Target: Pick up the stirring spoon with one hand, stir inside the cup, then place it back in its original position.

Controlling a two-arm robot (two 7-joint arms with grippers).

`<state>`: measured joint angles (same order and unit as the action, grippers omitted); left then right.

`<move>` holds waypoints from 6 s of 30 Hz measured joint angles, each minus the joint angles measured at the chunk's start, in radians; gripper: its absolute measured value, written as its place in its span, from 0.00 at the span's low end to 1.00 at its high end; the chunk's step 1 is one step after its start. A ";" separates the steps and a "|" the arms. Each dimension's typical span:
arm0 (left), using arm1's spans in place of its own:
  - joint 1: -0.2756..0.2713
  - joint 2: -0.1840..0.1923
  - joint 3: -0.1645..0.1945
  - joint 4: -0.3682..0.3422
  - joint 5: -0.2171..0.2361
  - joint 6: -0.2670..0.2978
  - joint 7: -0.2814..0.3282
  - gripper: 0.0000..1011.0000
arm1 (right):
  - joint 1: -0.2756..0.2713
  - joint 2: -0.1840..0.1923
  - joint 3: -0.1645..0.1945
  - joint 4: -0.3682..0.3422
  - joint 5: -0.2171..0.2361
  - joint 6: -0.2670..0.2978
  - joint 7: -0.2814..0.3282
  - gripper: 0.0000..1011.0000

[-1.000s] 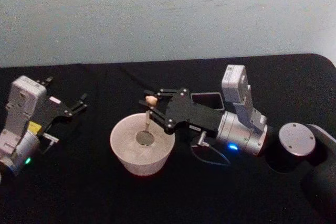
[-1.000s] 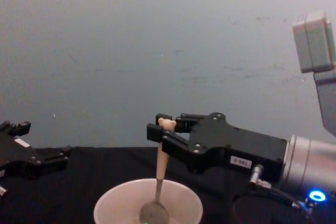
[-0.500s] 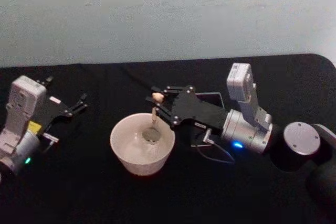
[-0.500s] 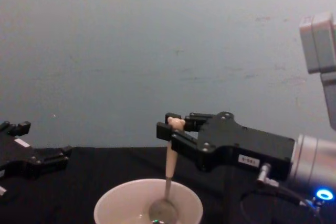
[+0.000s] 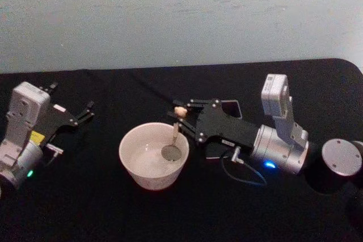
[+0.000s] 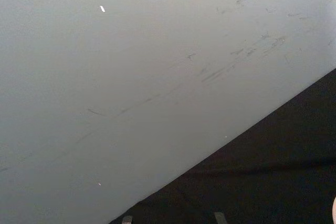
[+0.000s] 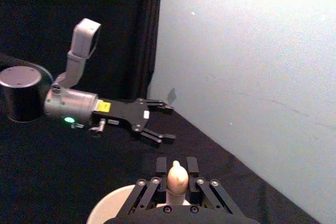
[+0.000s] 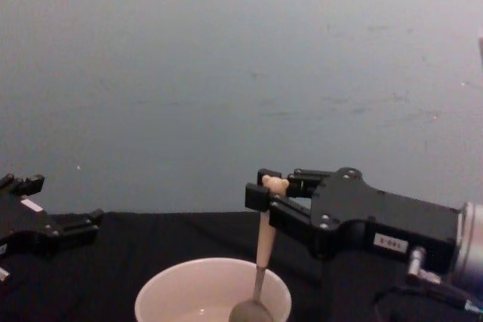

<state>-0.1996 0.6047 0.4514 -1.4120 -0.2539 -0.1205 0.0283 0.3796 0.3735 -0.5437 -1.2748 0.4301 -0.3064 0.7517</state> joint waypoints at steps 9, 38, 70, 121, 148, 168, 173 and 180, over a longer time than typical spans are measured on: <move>0.000 0.000 0.000 0.000 0.000 0.000 0.000 0.99 | -0.031 0.016 -0.021 -0.057 0.022 0.016 0.027 0.21; 0.000 0.000 0.000 0.000 0.000 0.000 0.000 0.99 | 0.081 -0.102 -0.034 0.117 -0.049 -0.010 -0.058 0.21; 0.000 0.000 0.000 0.000 0.000 0.000 0.000 0.99 | 0.025 0.004 0.063 -0.131 0.058 0.054 -0.041 0.21; 0.000 0.000 0.000 0.000 0.000 0.000 0.000 0.99 | -0.085 0.189 0.165 -0.221 0.115 0.110 -0.067 0.21; 0.000 0.000 0.000 0.000 0.000 0.000 0.000 0.99 | -0.026 0.139 0.101 -0.115 0.117 0.284 -0.138 0.21; 0.000 0.000 0.000 0.000 0.000 0.000 0.000 0.99 | -0.027 0.139 0.100 -0.115 0.110 0.286 -0.142 0.24; 0.000 0.000 0.000 0.000 0.000 0.000 0.000 0.99 | -0.027 0.139 0.100 -0.116 0.111 0.286 -0.142 0.39; 0.000 0.000 0.000 0.000 0.000 0.000 0.000 0.99 | -0.027 0.139 0.101 -0.116 0.112 0.286 -0.141 0.64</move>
<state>-0.1995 0.6047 0.4514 -1.4120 -0.2539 -0.1205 0.0283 0.3528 0.5125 -0.4429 -1.3908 0.5416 -0.0206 0.6109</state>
